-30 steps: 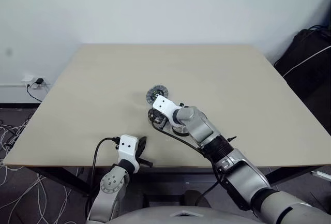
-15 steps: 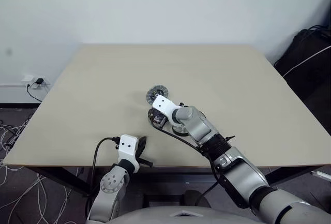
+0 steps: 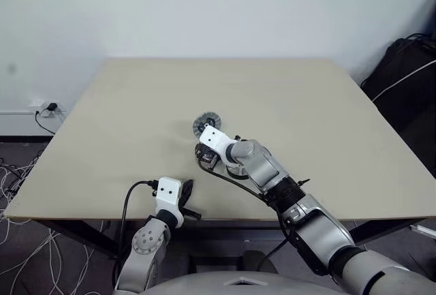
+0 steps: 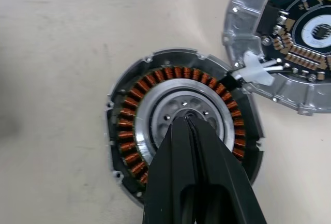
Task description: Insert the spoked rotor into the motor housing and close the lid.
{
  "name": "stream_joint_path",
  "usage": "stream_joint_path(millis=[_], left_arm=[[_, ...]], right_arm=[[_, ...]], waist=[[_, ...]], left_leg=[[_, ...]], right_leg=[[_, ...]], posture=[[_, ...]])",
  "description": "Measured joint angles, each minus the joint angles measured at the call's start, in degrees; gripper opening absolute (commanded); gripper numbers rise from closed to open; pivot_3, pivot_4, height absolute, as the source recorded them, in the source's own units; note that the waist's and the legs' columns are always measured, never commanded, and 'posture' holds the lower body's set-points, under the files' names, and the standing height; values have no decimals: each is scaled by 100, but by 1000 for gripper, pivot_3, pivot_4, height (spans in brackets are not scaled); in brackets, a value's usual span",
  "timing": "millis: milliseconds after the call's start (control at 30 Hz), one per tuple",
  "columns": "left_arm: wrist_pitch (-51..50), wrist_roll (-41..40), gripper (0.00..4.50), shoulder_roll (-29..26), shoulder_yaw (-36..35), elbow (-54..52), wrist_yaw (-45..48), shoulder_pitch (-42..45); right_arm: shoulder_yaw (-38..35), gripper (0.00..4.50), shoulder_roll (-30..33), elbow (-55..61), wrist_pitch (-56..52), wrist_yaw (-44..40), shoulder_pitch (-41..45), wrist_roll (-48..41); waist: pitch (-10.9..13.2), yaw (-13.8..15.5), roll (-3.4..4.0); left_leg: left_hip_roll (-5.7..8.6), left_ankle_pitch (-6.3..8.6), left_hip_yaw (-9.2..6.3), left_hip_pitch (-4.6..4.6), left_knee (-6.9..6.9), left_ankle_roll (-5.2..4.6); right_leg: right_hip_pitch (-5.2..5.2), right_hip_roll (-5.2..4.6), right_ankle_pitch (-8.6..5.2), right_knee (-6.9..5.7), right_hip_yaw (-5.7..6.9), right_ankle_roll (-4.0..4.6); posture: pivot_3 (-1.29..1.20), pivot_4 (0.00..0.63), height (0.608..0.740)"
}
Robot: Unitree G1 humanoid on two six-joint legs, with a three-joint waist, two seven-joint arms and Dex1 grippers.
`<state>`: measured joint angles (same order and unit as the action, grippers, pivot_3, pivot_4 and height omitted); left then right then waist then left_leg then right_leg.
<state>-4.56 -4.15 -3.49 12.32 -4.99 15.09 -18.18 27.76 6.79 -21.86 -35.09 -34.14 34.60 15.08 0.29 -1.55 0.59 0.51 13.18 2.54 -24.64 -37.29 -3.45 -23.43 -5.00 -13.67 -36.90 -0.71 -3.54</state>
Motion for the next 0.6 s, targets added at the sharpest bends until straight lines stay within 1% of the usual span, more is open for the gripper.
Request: stream_joint_path(millis=[300,600], left_arm=[[-11,1,0,1,3,-1,-3,-3],[-25,1,0,5,11,-1,-3,-5]], right_arm=[[89,17,21,13,1,-95,-31,-3],[-130,17,-51,12,212,220,-50,-100]], waist=[[0,0,0],[0,0,0]], left_leg=[[0,0,0,0,0,0],[0,0,0,0,0,0]], right_leg=[[0,-1,0,0,0,0],[0,-2,0,0,0,0]], posture=[[0,0,740],[0,0,740]])
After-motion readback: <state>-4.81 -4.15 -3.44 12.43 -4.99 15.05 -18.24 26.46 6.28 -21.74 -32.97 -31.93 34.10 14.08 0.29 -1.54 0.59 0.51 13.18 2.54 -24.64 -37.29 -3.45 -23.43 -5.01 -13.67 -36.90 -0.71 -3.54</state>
